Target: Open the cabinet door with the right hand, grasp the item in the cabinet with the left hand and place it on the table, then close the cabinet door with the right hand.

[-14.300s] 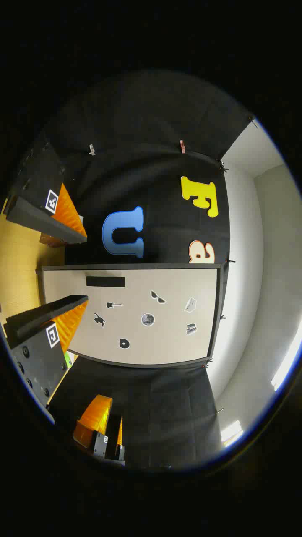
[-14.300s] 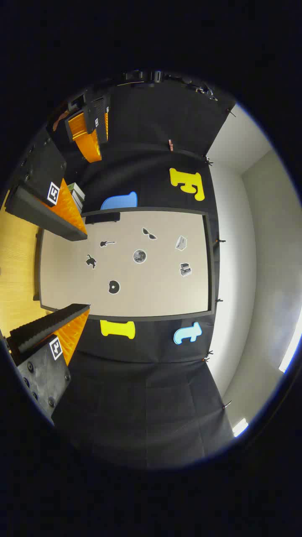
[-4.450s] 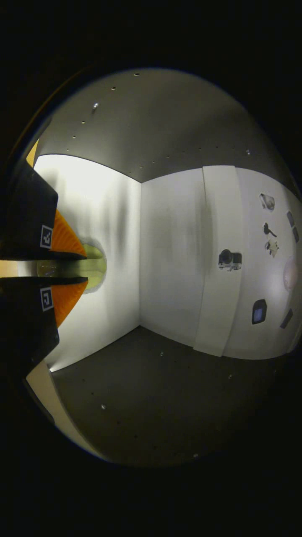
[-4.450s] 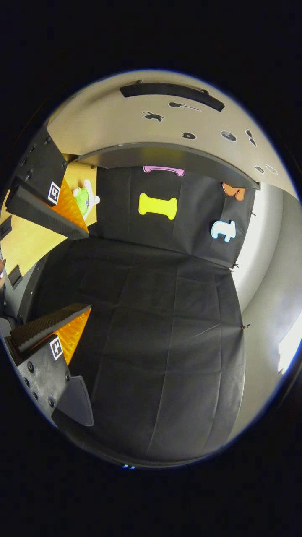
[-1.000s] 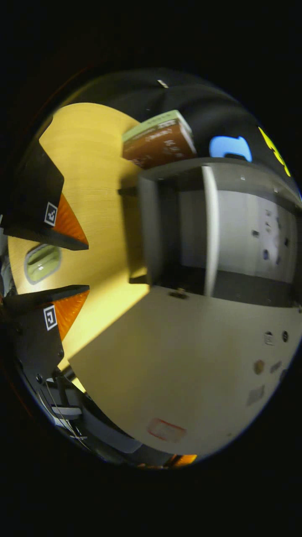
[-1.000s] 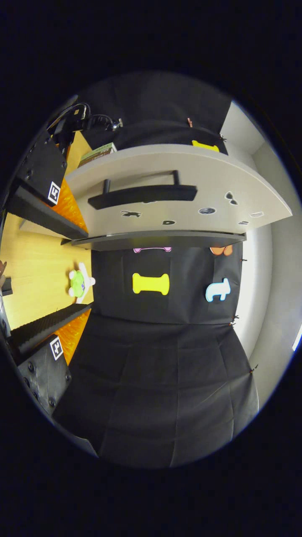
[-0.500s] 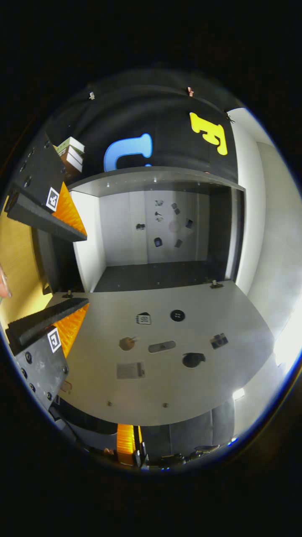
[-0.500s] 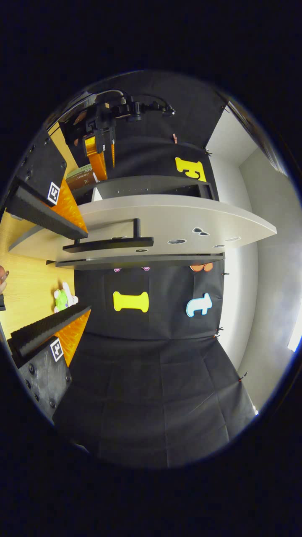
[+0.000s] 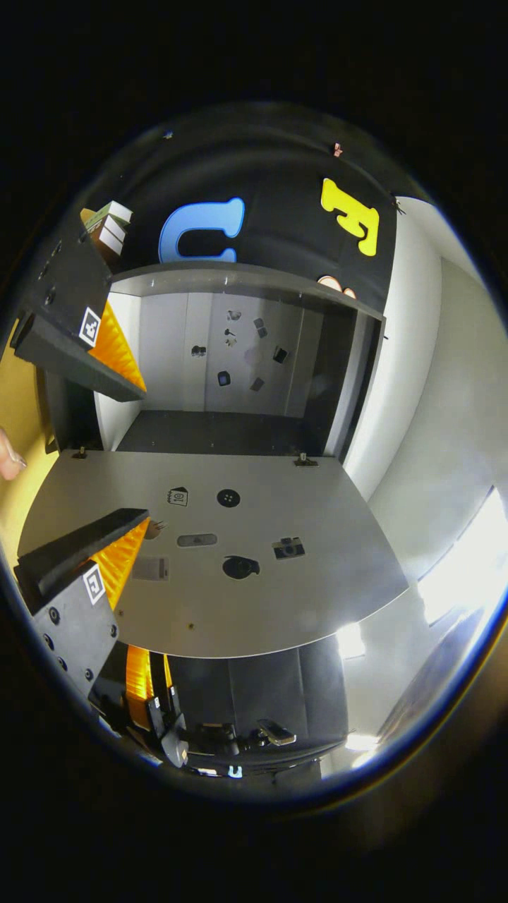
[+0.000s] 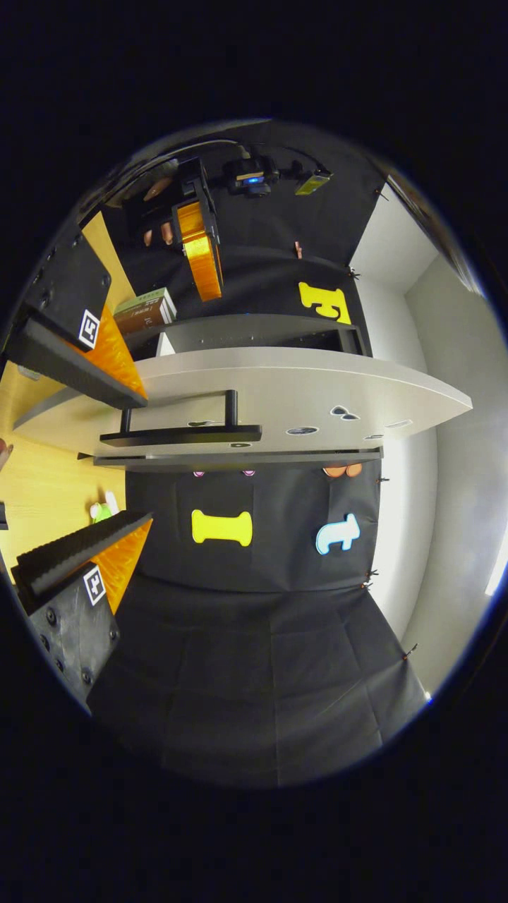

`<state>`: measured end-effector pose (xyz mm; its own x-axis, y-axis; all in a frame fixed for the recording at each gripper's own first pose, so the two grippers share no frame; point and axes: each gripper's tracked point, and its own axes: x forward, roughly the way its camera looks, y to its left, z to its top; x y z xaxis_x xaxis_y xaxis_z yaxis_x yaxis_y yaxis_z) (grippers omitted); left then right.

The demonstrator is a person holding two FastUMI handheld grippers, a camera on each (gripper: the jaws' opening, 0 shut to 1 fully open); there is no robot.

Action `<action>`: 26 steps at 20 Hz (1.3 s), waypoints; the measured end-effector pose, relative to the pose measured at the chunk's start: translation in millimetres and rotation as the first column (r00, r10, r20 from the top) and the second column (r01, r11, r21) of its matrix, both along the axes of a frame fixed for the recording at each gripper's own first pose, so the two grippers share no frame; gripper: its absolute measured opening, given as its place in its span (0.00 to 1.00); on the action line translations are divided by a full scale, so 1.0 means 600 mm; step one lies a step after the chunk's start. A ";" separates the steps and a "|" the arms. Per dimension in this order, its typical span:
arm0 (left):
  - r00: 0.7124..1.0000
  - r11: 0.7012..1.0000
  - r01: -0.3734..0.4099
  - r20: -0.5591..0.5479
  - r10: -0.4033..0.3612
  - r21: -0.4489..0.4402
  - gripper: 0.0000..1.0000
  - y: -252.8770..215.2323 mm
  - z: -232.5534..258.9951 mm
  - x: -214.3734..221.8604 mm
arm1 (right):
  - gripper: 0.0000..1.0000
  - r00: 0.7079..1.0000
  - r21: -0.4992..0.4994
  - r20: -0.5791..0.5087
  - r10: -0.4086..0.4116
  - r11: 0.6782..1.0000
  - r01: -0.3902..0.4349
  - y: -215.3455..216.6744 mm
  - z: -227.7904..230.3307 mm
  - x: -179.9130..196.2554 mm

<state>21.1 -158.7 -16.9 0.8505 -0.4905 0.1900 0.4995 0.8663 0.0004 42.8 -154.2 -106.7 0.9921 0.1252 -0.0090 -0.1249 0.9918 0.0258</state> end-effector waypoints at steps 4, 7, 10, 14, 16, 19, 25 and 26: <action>0.999 0.999 -0.039 -0.021 0.039 -0.001 0.93 0.030 -0.016 0.000 | 0.95 0.997 0.031 -0.014 0.082 0.996 -0.081 0.062 -0.008 0.009; 0.995 0.996 -0.090 -0.034 0.089 -0.010 0.96 0.075 -0.022 0.003 | 0.95 0.989 0.046 -0.017 0.144 0.989 -0.143 0.112 -0.010 0.018; 0.989 0.990 -0.138 -0.055 0.137 -0.010 0.96 0.116 -0.027 0.002 | 0.95 0.979 0.066 -0.016 0.203 0.977 -0.202 0.165 -0.016 0.030; 0.979 0.981 -0.195 -0.068 0.194 -0.010 0.98 0.164 -0.029 0.001 | 0.95 0.965 0.106 -0.015 0.262 0.960 -0.259 0.232 -0.024 0.057; 0.973 0.976 -0.219 -0.069 0.218 -0.008 0.98 0.183 -0.026 -0.002 | 0.97 0.962 0.108 -0.014 0.273 0.957 -0.270 0.267 -0.028 0.081; 0.965 0.968 -0.252 -0.074 0.251 -0.009 0.98 0.203 -0.029 -0.008 | 0.98 0.949 0.107 -0.006 0.317 0.943 -0.314 0.329 -0.032 0.107; 0.946 0.949 -0.316 -0.089 0.313 -0.017 0.98 0.232 -0.034 -0.016 | 0.98 0.930 0.025 0.034 0.367 0.929 -0.368 0.331 -0.016 0.098; 0.943 0.946 -0.323 -0.091 0.320 -0.018 0.98 0.232 -0.037 -0.016 | 0.97 0.942 0.001 0.046 0.332 0.943 -0.332 0.322 -0.012 0.104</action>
